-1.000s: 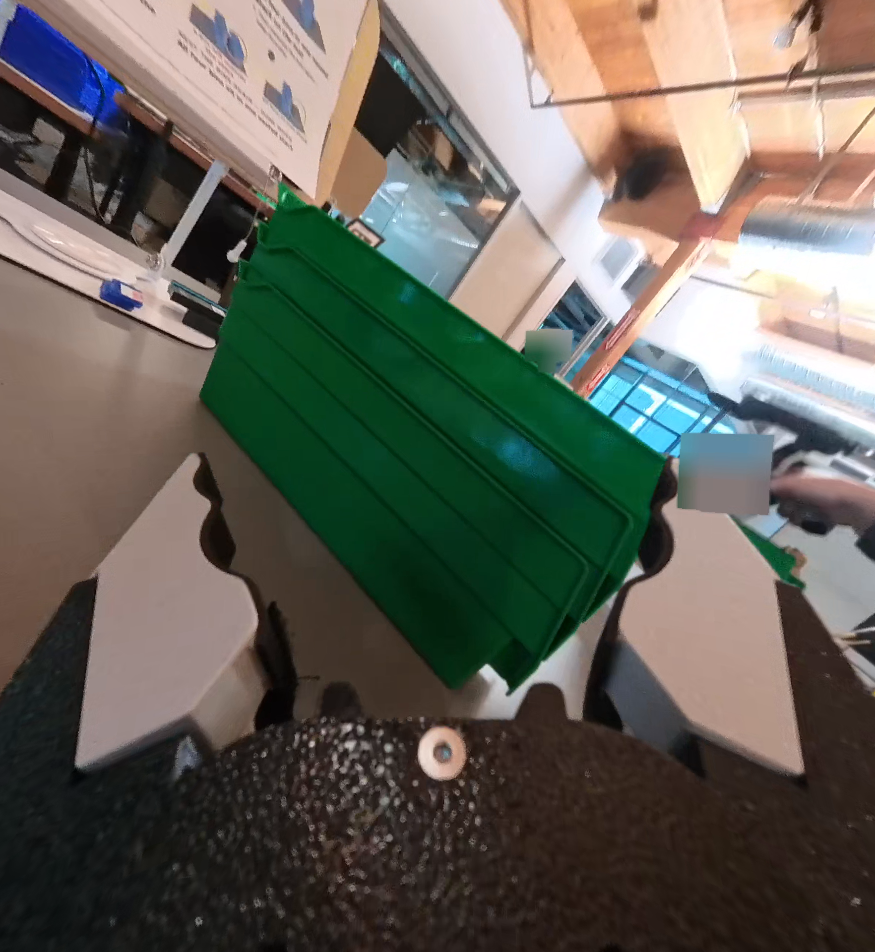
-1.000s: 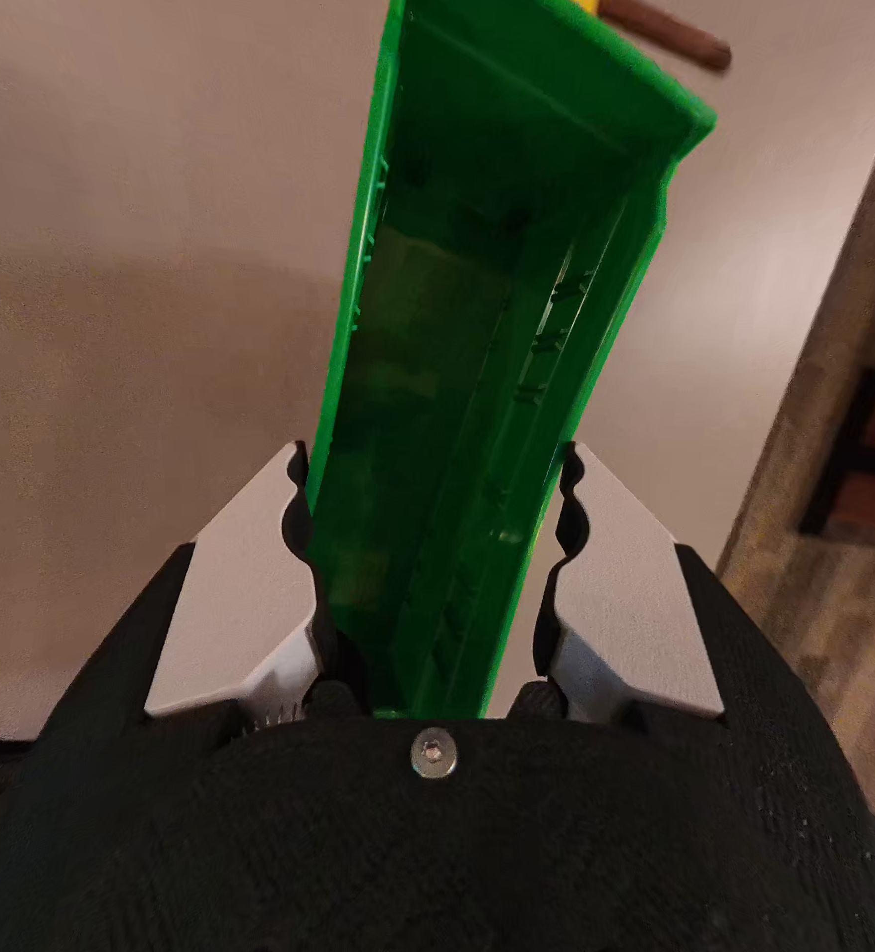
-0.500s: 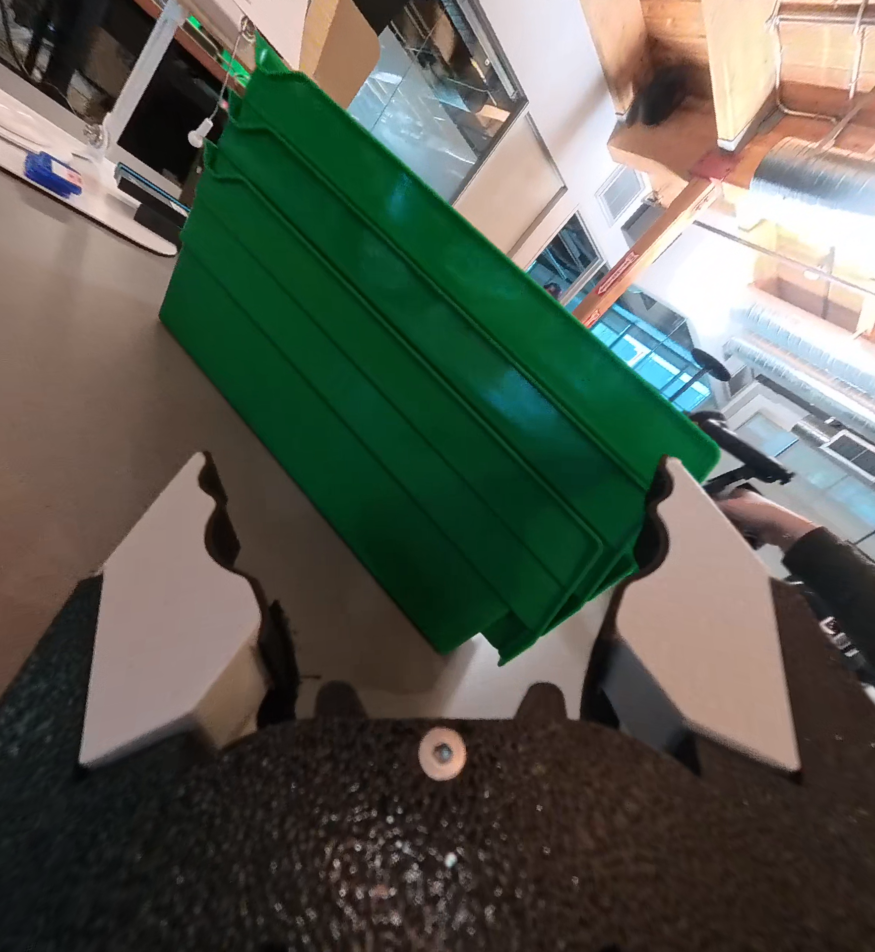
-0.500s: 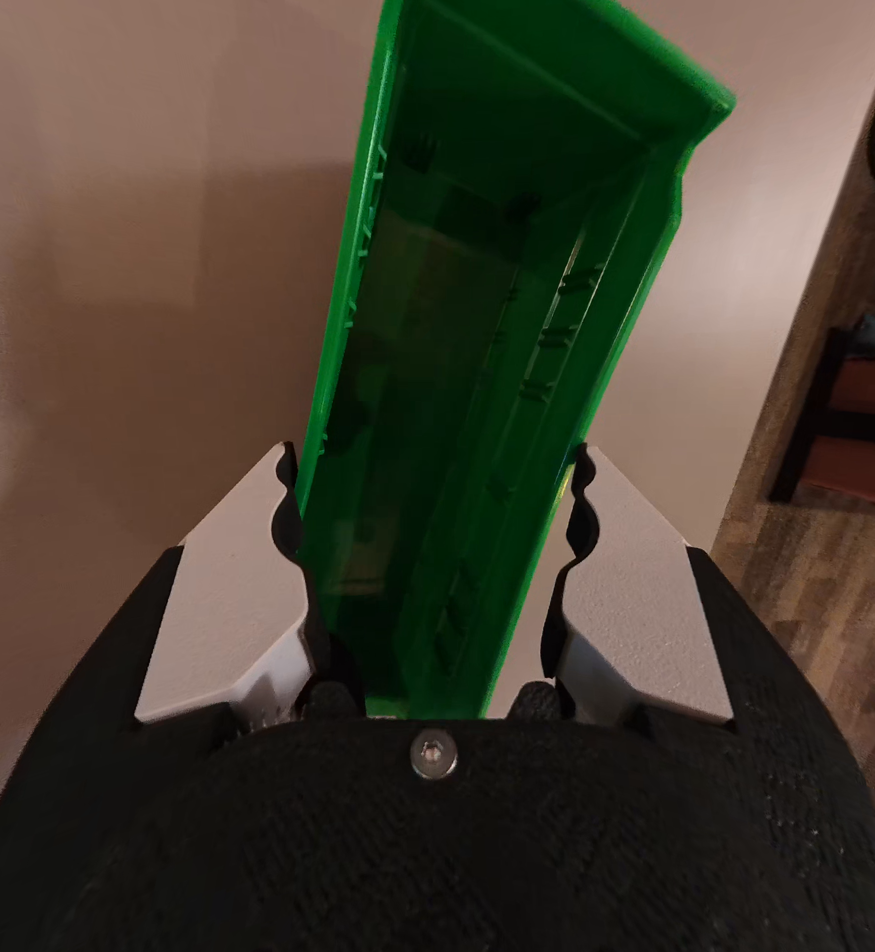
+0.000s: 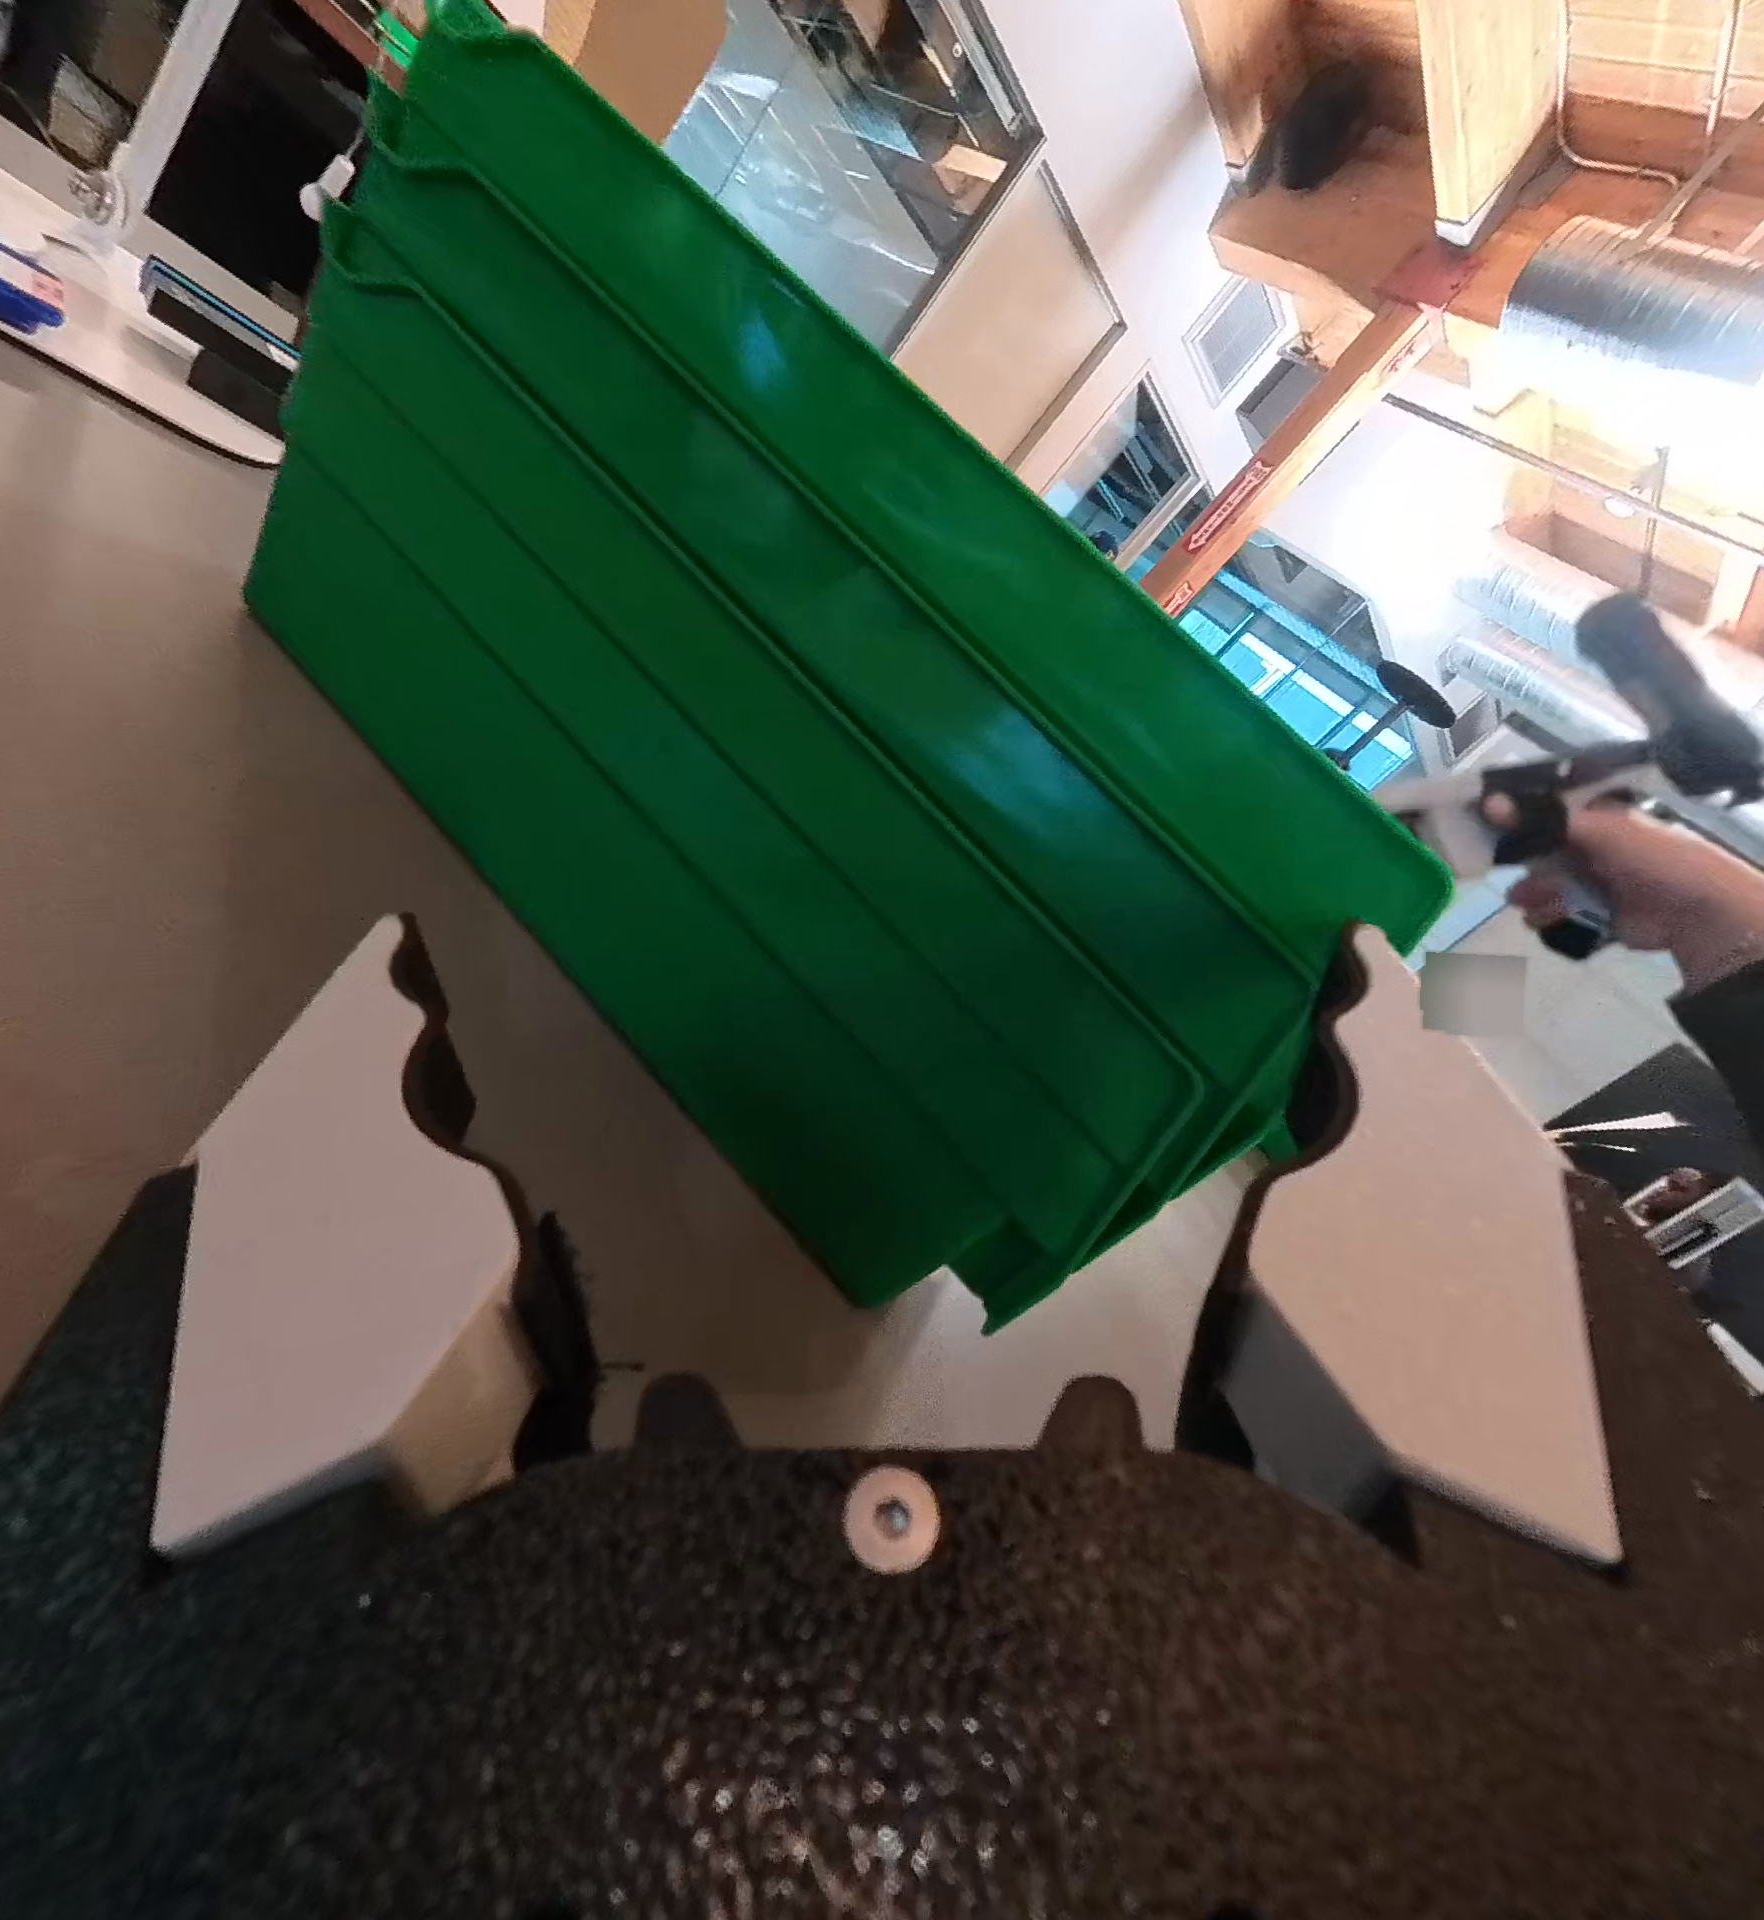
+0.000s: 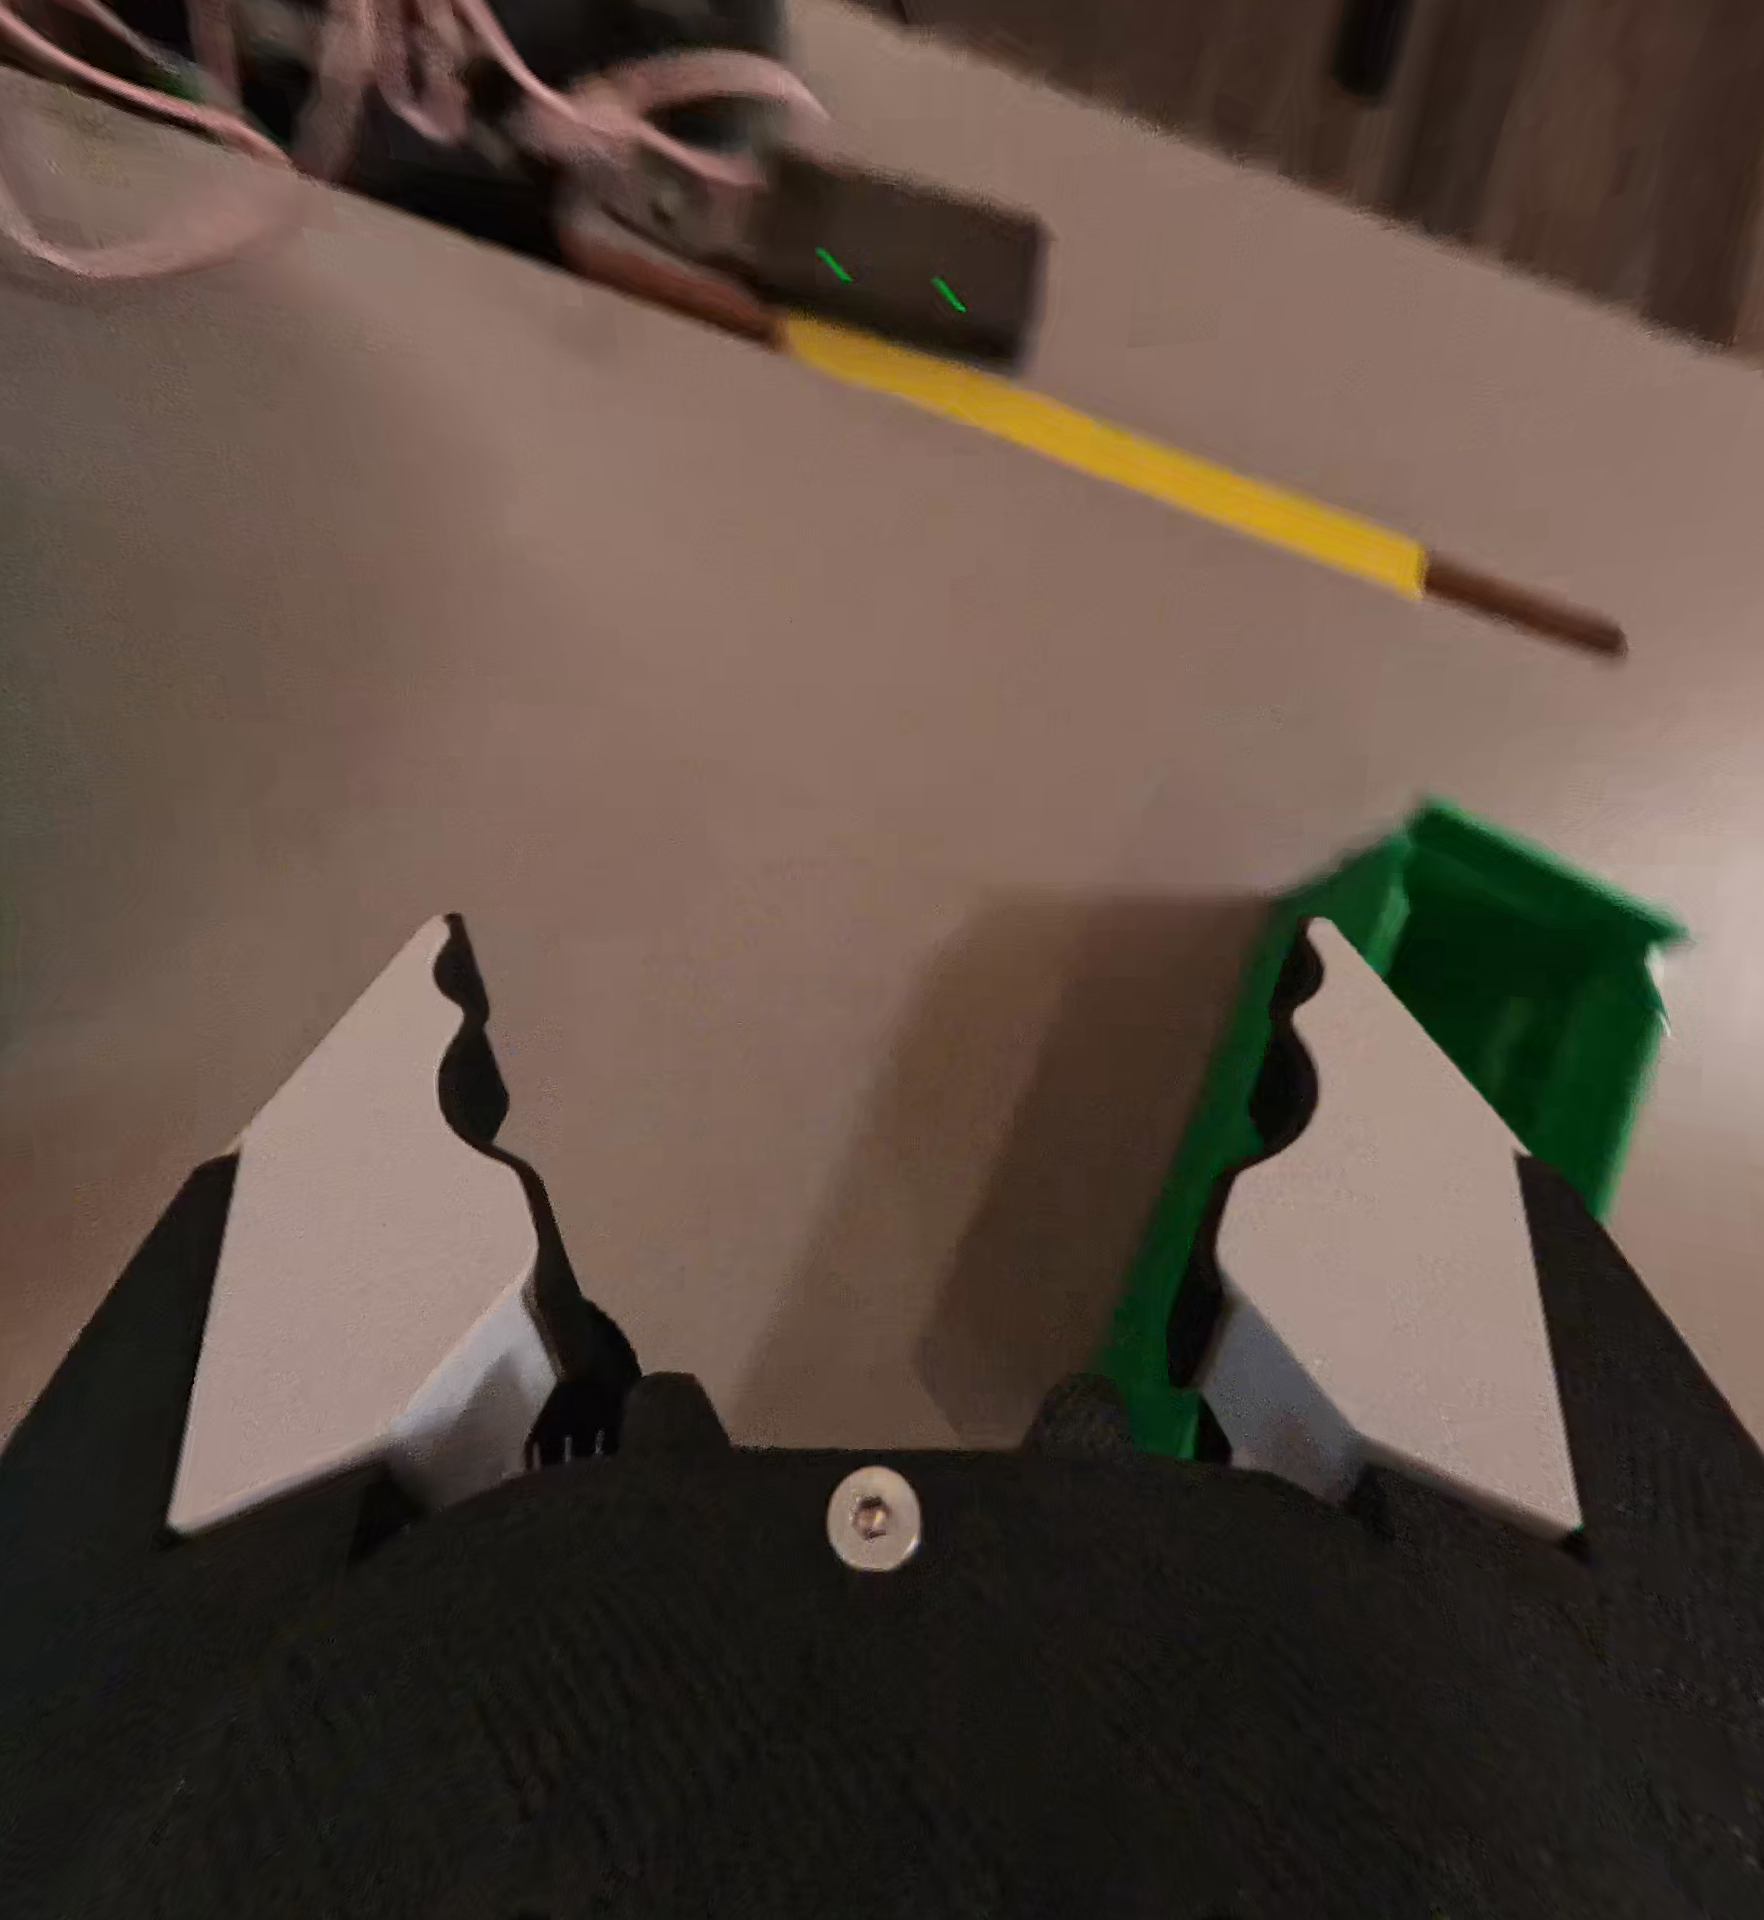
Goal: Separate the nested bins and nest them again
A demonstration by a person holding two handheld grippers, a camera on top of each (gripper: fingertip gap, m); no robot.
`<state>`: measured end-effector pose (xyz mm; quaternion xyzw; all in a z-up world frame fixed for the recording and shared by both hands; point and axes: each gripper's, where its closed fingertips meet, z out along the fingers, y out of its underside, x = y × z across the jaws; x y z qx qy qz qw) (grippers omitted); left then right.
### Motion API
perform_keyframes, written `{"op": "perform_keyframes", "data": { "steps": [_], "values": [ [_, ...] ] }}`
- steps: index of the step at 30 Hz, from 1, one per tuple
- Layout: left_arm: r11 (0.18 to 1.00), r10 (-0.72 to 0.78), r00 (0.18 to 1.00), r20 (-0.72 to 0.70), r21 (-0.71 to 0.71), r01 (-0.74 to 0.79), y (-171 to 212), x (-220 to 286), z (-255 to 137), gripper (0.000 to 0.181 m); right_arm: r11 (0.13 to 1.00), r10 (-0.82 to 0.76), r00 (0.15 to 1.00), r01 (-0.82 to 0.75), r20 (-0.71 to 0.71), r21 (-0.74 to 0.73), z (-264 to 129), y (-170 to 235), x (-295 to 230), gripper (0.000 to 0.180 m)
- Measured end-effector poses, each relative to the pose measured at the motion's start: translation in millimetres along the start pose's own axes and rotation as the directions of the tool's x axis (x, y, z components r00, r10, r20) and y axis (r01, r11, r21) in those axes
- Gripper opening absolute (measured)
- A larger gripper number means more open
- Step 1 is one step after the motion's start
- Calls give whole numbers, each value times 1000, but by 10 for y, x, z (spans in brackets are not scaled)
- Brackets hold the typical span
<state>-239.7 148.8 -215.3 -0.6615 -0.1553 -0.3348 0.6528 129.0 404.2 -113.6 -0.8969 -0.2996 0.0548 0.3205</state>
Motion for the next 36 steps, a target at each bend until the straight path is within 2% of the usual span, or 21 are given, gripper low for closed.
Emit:
{"op": "perform_keyframes", "data": {
  "steps": [3, 7, 8, 9, 11, 12, 14, 15, 20, 24, 27, 28, 31, 33, 36],
  "values": [
    [1000, 3, 1000, -24, 17, -3, -7, 54, 11, 158, 977, -190, 982, 191, -19, 100, -40, -528, -913, 150],
    [997, -6, 997, -72, 80, 11, -123, 92, -10, 158, 959, -279, 902, 276, 329, 56, 62, -651, -2555, 144],
    [996, -21, 996, -85, 86, 28, -134, 93, -14, 158, 953, -293, 880, 301, 373, 37, 105, -642, -2866, 145],
    [995, -29, 995, -94, 91, 37, -140, 97, -20, 158, 943, -315, 869, 332, 381, 22, 171, -636, -3106, 146],
    [995, -22, 996, -85, 98, 31, -156, 91, -31, 158, 901, -413, 861, 435, 297, -6, 351, -635, -3386, 147],
    [995, -9, 999, -51, 96, 13, -159, 53, -33, 158, 874, -460, 847, 484, 266, -31, 430, -610, -3500, 146],
    [997, 33, 998, 60, 65, -37, -141, -76, -40, 157, 861, -454, 833, 501, 317, -84, 524, -507, -3804, 143],
    [997, 61, 995, 82, 51, -66, -141, -91, -45, 157, 869, -431, 841, 484, 328, -100, 565, -502, -3900, 132],
    [993, 35, 997, 67, 108, -42, -288, -105, -148, 154, 885, -368, 881, 430, 298, -179, 722, -541, -3895, 135],
    [991, -5, 998, 67, 134, -5, -348, -198, -234, 155, 902, -368, 905, 403, 212, -157, 665, -752, -3706, 137],
    [989, -28, 998, 59, 149, 19, -376, -229, -265, 155, 943, -190, 892, 282, 411, -176, 545, -735, -4020, 143],
    [989, -31, 998, 53, 149, 23, -376, -229, -267, 155, 939, -176, 889, 281, 423, -199, 550, -697, -4055, 144],
    [991, -34, 998, 46, 134, 28, -350, -221, -257, 154, 900, -266, 904, 357, 334, -251, 672, -568, -3984, 139],
    [992, -33, 999, 43, 125, 27, -334, -217, -245, 154, 900, -269, 892, 367, 364, -234, 660, -572, -4100, 113],
    [993, -50, 998, 36, 110, 46, -296, -224, -217, 153, 885, -321, 887, 406, 333, -229, 640, -592, -4107, 115]
  ]
}}
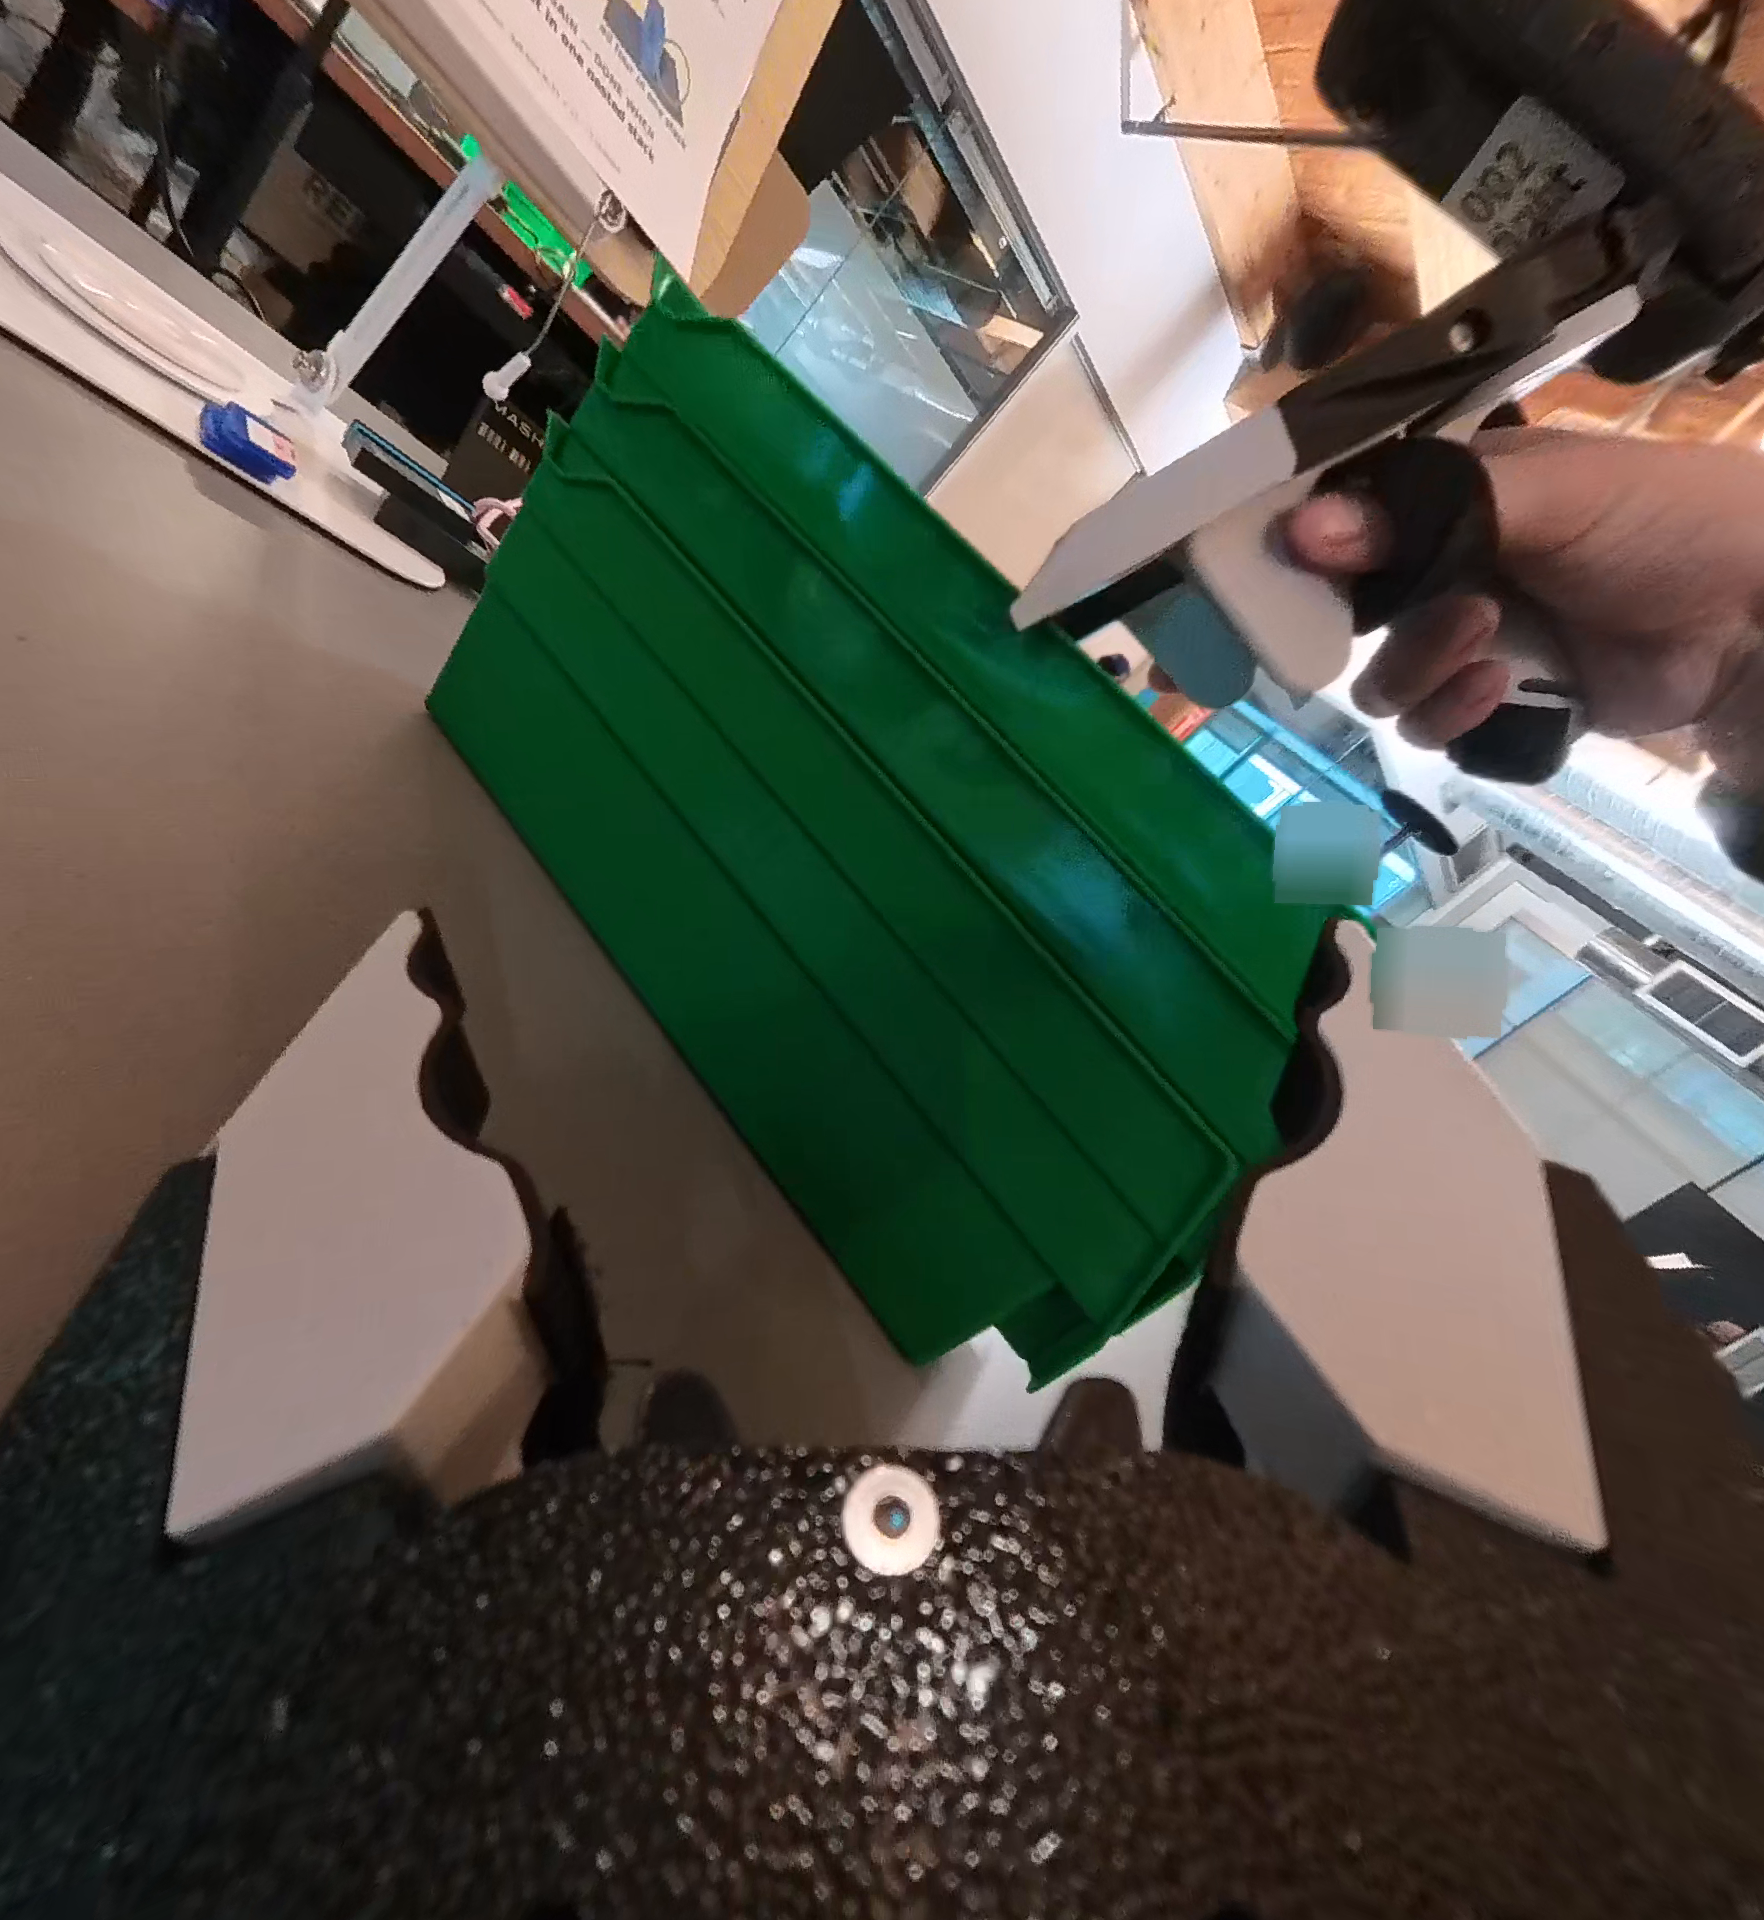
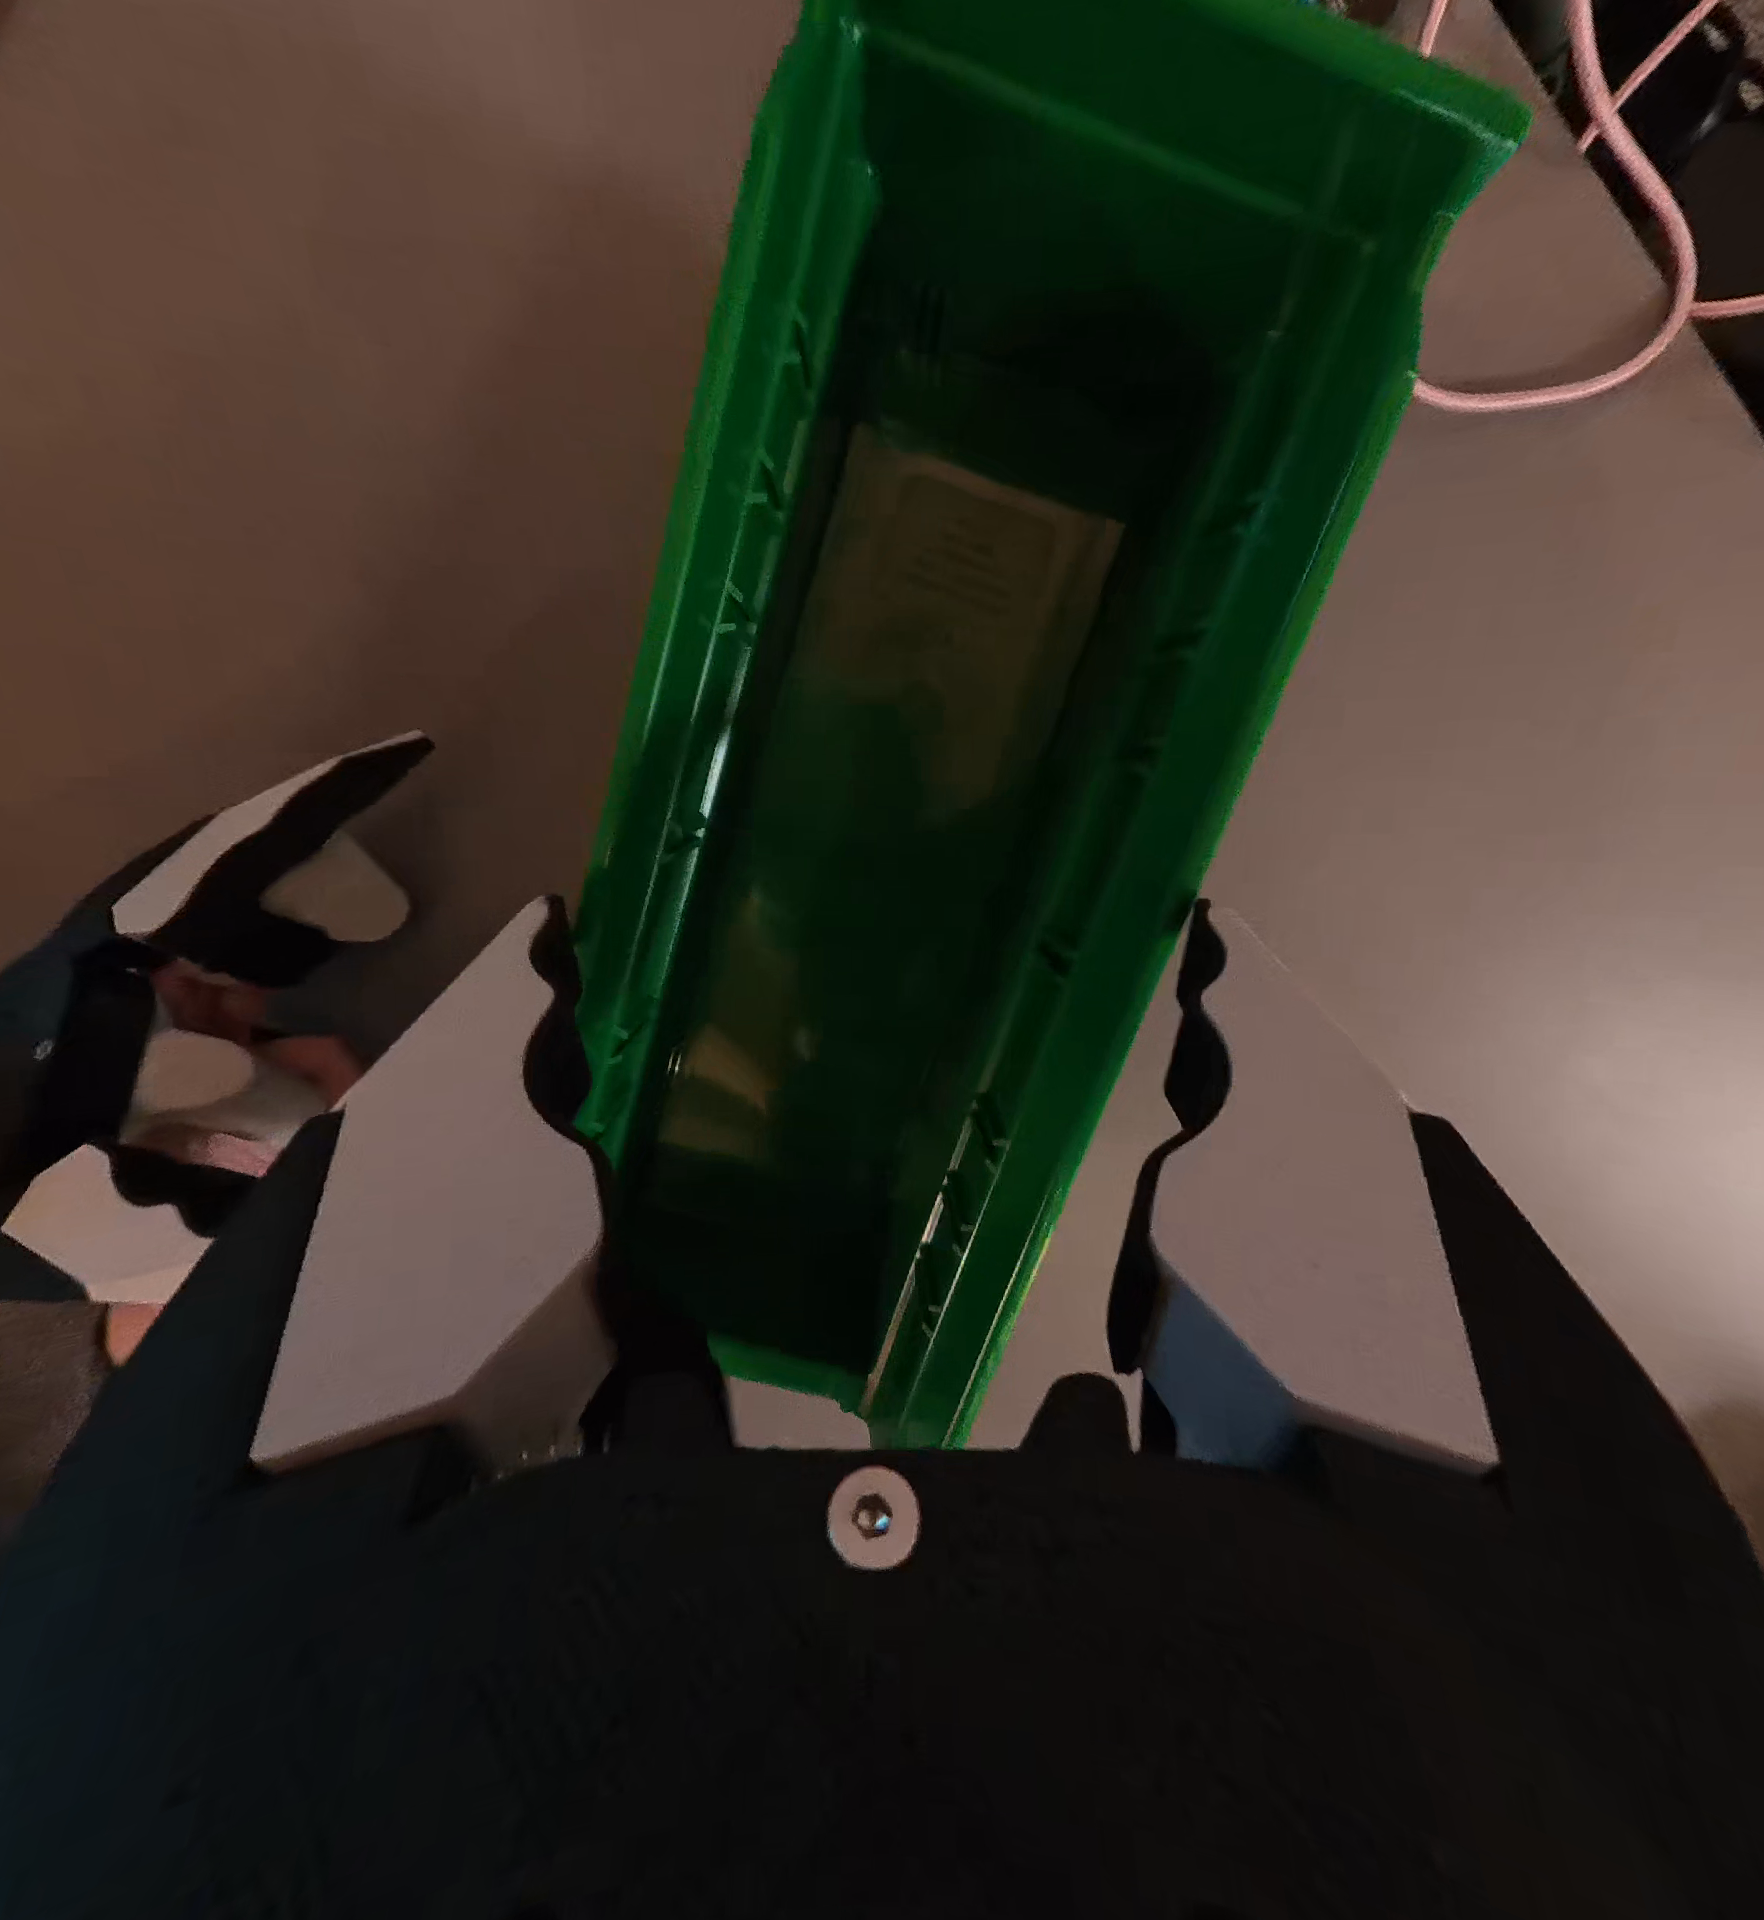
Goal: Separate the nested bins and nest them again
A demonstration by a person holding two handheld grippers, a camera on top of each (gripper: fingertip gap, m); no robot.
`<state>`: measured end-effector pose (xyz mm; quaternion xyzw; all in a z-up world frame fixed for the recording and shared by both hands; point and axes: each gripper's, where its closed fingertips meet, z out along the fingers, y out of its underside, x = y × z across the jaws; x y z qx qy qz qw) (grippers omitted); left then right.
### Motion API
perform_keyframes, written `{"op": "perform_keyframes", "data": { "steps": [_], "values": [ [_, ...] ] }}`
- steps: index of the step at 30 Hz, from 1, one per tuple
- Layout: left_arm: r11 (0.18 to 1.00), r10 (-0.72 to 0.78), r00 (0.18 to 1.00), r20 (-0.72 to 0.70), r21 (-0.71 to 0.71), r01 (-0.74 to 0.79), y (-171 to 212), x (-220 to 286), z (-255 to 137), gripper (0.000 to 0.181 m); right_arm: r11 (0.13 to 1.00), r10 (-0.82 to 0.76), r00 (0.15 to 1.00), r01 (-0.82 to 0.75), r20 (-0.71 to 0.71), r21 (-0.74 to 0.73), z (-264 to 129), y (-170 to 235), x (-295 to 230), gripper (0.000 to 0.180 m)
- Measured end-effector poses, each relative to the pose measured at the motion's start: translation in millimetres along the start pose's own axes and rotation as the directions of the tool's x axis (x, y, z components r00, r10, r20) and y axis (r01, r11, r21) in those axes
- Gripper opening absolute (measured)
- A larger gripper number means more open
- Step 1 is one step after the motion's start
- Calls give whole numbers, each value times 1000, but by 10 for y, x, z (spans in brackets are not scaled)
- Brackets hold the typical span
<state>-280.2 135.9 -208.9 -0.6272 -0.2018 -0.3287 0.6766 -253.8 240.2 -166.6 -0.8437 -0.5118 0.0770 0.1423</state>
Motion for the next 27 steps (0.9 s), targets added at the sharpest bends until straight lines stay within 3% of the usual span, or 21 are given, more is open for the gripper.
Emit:
{"op": "perform_keyframes", "data": {
  "steps": [4, 11, 19, 27],
  "values": [
    [999, -23, 1000, -6, -33, 23, 75, 10, 43, 152, 996, 13, 999, -16, -31, -87, 49, 136, 21, 135],
    [998, -31, 999, -16, -56, 30, 139, 33, 77, 151, 998, -34, 999, 33, -3, -55, 34, 53, -45, 99],
    [997, -58, 998, -35, -54, 56, 145, 44, 88, 149, 999, -34, 999, 34, 13, -11, -197, -62, -47, 93],
    [996, -67, 997, -40, -56, 65, 146, 45, 91, 147, 999, -36, 999, 36, 4, 16, -159, -68, 31, 91]
  ]
}}
